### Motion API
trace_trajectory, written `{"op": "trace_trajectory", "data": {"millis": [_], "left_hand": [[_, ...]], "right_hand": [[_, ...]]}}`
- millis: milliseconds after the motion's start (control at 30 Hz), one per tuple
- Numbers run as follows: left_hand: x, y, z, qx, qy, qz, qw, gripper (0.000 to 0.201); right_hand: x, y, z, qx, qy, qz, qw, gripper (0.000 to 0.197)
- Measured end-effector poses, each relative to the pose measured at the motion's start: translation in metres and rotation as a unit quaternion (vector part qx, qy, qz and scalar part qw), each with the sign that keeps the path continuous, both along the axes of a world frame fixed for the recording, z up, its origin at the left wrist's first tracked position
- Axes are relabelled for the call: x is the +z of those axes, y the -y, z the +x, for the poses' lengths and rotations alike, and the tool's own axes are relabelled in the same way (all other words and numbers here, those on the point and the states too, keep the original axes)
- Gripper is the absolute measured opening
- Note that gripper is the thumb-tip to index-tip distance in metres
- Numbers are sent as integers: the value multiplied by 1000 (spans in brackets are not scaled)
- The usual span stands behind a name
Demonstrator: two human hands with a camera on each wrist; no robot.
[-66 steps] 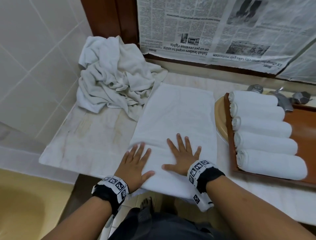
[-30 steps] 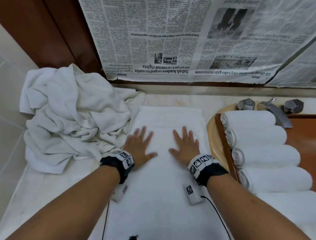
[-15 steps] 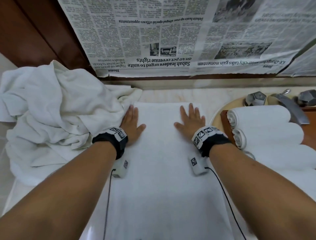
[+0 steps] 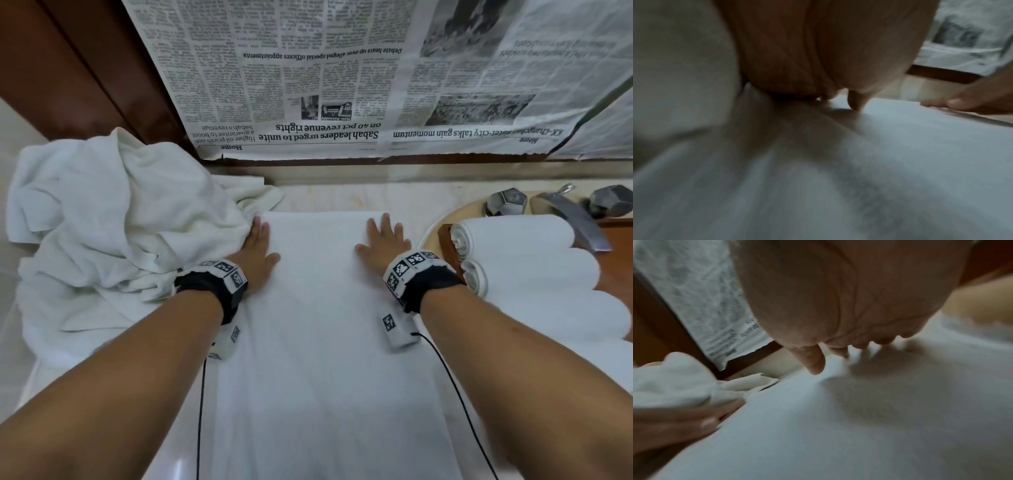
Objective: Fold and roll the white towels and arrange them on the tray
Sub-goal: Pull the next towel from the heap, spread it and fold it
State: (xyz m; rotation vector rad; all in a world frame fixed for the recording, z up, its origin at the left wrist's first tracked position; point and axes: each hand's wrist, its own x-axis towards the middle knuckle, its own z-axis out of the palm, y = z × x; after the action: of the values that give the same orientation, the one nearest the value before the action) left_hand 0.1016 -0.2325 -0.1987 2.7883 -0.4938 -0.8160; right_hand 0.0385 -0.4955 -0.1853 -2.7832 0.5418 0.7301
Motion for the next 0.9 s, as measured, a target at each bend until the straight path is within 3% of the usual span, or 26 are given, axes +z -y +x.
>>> {"op": "trace_trajectory", "data": {"millis": [67,133,200,233,367,433,500,567,633,700,800,900], "left_hand": [[17,25,-13,-21,39,-23,999,65],[26,45,-36,-75,78,-63,992,61],[18,41,-56,-106,48,-50,992,61],[11,30,-61,-93,21,-16,995,64],[-3,-16,-59,37,42,38,998,77],[8,-8,-65,19,75,30,997,70],[23,13,-84,-39,81,-25,996,65],[29,23,-114,-114,-3,-52,992,63],[25,10,-135,-155,-73,12,985,71],[13,-17,-142,-121,-62,84,987,80],[14,-38,-147,0,-17,130,991,81],[28,-17,-179,-34,46,86,995,76]], "right_hand": [[14,-15,-6,30,11,-8,999,71],[20,-39,-18,101,5,52,993,71],[14,-52,-36,156,-42,110,981,74],[8,-50,-44,167,-63,96,979,76],[1,-19,-55,44,-45,-9,998,77],[13,-24,-61,32,-31,-17,999,77],[24,-44,-74,93,-15,9,995,76],[27,-63,-95,159,-41,82,983,76],[21,-64,-113,184,-89,116,972,76],[12,-46,-124,153,-89,76,981,75],[16,-23,-137,62,-53,7,997,73],[31,-46,-156,88,-8,49,995,73]]}}
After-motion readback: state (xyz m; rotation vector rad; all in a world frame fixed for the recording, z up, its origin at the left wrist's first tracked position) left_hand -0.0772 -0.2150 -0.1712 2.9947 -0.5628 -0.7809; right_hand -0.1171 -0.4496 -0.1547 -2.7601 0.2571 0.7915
